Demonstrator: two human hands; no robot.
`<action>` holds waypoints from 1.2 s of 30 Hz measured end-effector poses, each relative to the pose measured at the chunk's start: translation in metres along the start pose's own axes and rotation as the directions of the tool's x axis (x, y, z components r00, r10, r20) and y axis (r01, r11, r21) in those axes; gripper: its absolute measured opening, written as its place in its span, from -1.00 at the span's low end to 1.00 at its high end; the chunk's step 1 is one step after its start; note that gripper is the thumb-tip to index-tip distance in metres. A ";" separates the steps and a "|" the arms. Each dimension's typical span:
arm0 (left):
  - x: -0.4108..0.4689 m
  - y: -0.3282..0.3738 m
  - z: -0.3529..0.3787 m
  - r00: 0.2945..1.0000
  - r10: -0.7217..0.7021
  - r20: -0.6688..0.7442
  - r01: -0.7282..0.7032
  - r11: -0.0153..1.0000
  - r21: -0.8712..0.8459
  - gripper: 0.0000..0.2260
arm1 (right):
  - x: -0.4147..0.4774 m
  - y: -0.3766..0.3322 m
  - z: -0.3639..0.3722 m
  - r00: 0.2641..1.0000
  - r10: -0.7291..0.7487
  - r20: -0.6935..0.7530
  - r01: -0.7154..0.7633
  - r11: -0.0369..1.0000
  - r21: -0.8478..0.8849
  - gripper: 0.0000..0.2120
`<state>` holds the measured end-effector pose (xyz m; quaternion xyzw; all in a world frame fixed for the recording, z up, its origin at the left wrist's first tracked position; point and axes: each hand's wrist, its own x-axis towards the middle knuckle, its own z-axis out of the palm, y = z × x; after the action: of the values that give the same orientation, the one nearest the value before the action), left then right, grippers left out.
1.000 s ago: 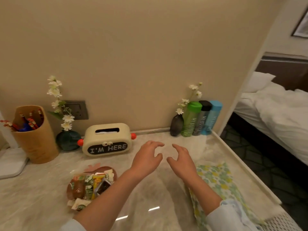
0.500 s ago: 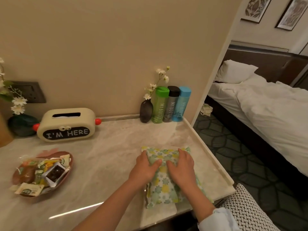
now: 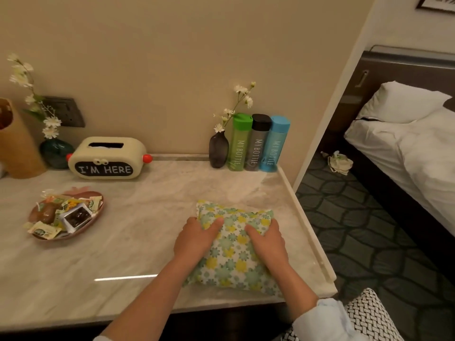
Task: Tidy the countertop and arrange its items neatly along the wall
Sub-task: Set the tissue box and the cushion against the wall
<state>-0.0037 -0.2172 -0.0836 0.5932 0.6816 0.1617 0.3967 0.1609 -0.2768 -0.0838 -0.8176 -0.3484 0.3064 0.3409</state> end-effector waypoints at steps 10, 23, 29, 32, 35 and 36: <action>0.001 0.010 -0.003 0.990 0.077 -0.114 -0.097 0.978 -0.184 -0.43 | 0.019 -0.023 0.002 0.992 0.053 0.116 -0.081 0.963 0.257 -0.46; 0.054 0.064 -0.129 0.841 0.311 -0.443 -0.490 0.785 -0.380 -0.62 | 0.054 -0.172 0.007 0.940 -0.136 0.311 -0.058 0.838 0.543 -0.65; 0.101 0.078 -0.179 0.794 0.361 -0.490 -0.565 0.737 -0.372 -0.56 | 0.081 -0.232 0.030 0.936 -0.289 0.201 0.143 0.834 0.533 -0.82; 0.129 0.079 -0.198 0.823 0.331 -0.462 -0.522 0.761 -0.385 -0.64 | 0.099 -0.252 0.047 0.945 -0.311 0.102 0.235 0.861 0.451 -0.86; 0.160 0.073 -0.209 0.857 0.293 -0.424 -0.468 0.788 -0.400 -0.71 | 0.118 -0.262 0.067 0.949 -0.314 0.036 0.278 0.883 0.378 -0.70; 0.171 0.071 -0.210 0.869 0.284 -0.405 -0.451 0.792 -0.412 -0.74 | 0.125 -0.263 0.073 0.950 -0.311 0.026 0.281 0.887 0.366 -0.68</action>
<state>-0.1065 0.0132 0.0388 0.5596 0.5422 0.4998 0.3783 0.0829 -0.0162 0.0435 -0.6653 -0.4214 0.3433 0.5118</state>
